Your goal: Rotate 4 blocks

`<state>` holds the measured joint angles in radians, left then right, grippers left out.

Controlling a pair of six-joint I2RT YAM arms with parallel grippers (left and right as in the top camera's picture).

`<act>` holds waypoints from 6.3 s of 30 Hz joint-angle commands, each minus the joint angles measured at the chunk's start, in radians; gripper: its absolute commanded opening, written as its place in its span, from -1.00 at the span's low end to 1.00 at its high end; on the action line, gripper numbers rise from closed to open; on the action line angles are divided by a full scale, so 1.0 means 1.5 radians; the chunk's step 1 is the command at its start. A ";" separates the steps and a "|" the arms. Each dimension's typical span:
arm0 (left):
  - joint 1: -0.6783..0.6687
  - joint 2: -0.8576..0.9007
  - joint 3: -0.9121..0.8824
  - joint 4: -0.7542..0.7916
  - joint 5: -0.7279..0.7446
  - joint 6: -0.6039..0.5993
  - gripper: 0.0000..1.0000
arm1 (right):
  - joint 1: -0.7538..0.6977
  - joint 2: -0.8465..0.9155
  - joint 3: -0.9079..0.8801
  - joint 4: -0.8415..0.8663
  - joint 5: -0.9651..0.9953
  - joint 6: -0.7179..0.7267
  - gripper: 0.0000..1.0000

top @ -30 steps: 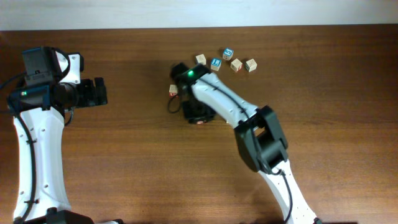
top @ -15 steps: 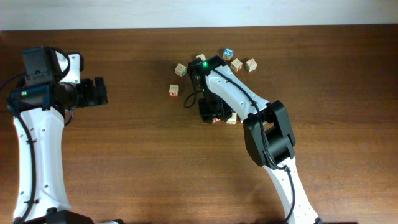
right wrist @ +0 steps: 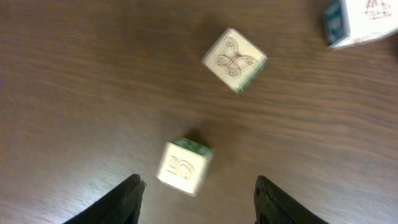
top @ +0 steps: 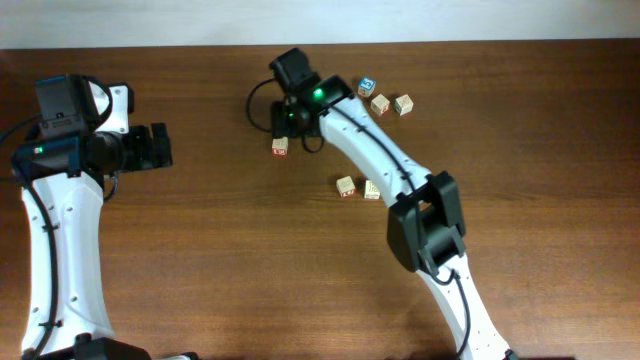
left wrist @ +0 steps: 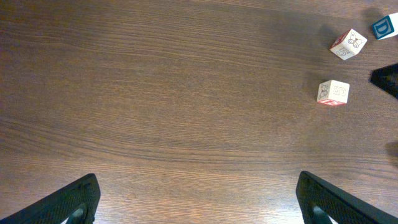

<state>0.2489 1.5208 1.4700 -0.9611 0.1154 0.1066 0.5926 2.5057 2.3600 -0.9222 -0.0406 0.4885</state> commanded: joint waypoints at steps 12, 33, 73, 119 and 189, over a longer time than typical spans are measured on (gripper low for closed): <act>0.002 0.004 0.013 -0.001 0.000 -0.011 0.98 | 0.050 0.066 0.008 0.023 0.135 0.081 -0.39; 0.002 0.004 0.013 -0.001 0.000 -0.011 0.98 | 0.041 0.069 0.010 -0.163 0.054 0.009 -0.32; 0.002 0.004 0.013 -0.002 0.000 -0.011 0.98 | -0.008 0.058 0.031 -0.356 -0.018 -0.059 -0.42; -0.192 -0.065 0.013 -0.013 -0.033 -0.210 0.98 | -0.219 -0.446 0.122 -0.518 -0.018 -0.145 0.00; -0.288 0.141 0.013 0.057 -0.075 -0.337 0.02 | -0.160 -0.292 -0.550 0.044 -0.160 -0.009 -0.78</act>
<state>-0.1814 1.7264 1.4719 -0.8745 -0.0074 -0.3870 0.3626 2.0506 1.4883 -0.8307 -0.2687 0.4706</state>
